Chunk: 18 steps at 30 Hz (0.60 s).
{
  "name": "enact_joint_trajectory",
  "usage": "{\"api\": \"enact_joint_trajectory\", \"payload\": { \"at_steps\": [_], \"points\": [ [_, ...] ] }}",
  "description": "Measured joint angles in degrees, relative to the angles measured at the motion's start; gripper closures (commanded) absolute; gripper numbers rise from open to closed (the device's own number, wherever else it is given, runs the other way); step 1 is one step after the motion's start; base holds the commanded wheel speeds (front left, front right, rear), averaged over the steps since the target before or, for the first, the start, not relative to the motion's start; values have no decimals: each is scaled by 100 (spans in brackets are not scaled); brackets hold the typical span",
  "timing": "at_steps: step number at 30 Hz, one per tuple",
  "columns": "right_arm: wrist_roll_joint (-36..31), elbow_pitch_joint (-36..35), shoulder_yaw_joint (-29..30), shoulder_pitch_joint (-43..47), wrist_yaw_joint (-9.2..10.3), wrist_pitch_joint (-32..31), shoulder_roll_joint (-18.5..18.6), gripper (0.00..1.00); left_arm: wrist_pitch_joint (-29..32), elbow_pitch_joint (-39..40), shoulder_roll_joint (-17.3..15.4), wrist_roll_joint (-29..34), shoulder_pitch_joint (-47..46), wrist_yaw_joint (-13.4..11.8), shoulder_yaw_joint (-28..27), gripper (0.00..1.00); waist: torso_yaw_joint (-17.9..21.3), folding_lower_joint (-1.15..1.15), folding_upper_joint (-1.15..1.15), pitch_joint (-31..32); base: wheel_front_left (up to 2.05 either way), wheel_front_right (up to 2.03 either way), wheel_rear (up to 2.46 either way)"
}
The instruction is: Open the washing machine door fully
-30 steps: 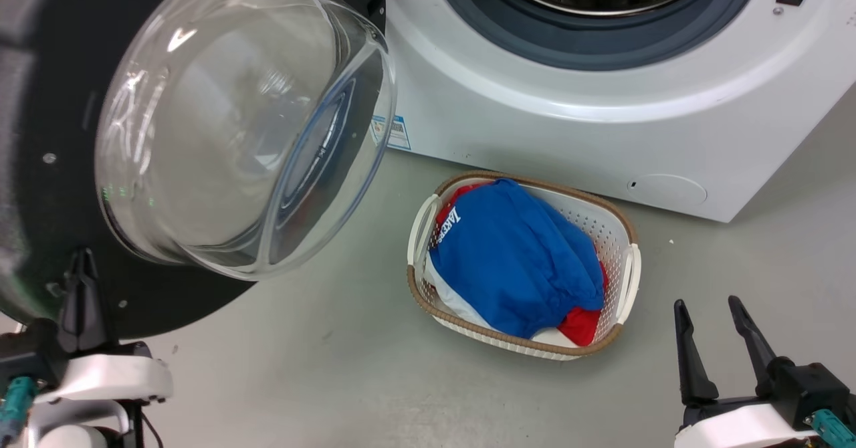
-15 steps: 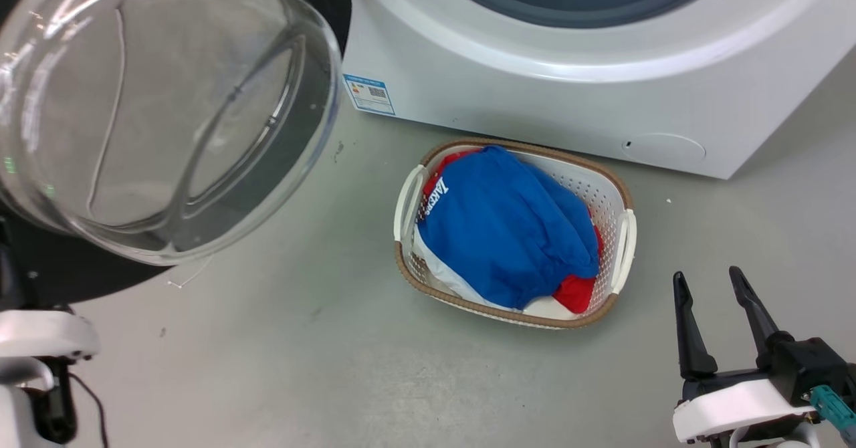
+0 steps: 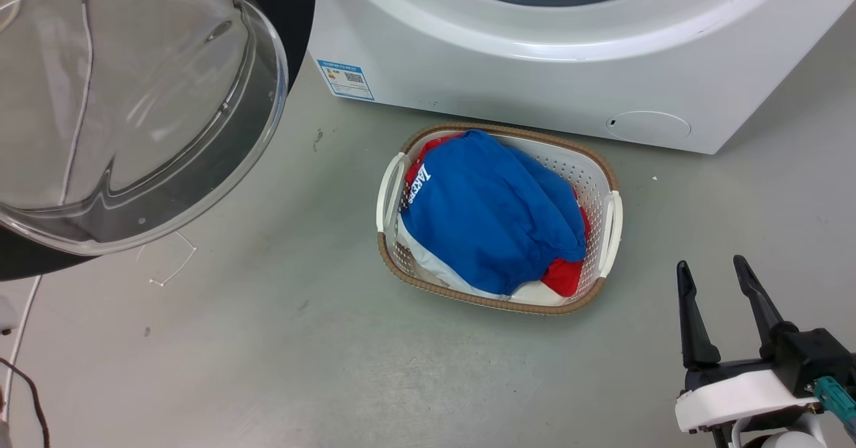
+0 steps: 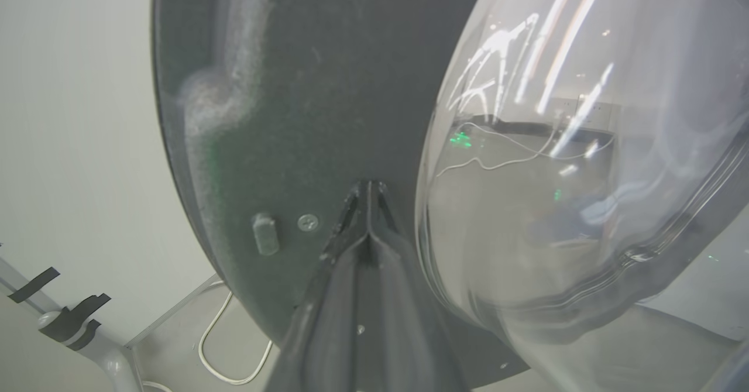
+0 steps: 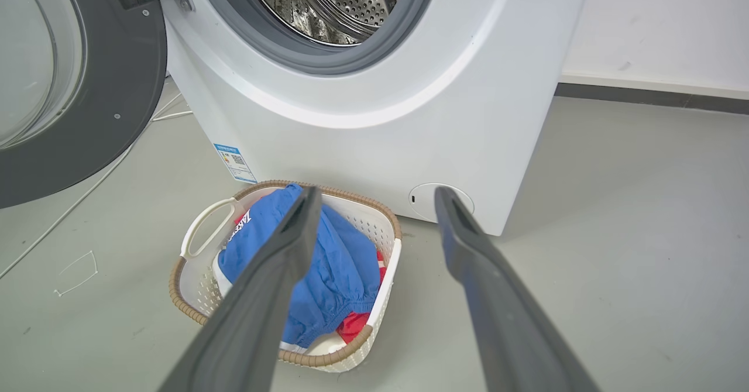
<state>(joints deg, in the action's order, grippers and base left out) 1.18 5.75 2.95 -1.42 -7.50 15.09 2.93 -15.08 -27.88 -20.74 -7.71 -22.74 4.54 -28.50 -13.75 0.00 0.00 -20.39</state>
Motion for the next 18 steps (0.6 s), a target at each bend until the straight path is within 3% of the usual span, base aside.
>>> {"api": "enact_joint_trajectory", "payload": {
  "at_steps": [7, 18],
  "points": [
    [2, 13, -13, -74, 0, 0, 0, 0, 0, -438, -194, 122, -251, 78, -81, 100, 69, 0, 0, -9, 0, 0, 0],
    [96, 78, -22, -4, 0, 0, 1, 0, 0, -671, -205, 250, -202, 162, -156, 100, 143, 0, 0, 286, 0, 0, 0]
  ]
}}
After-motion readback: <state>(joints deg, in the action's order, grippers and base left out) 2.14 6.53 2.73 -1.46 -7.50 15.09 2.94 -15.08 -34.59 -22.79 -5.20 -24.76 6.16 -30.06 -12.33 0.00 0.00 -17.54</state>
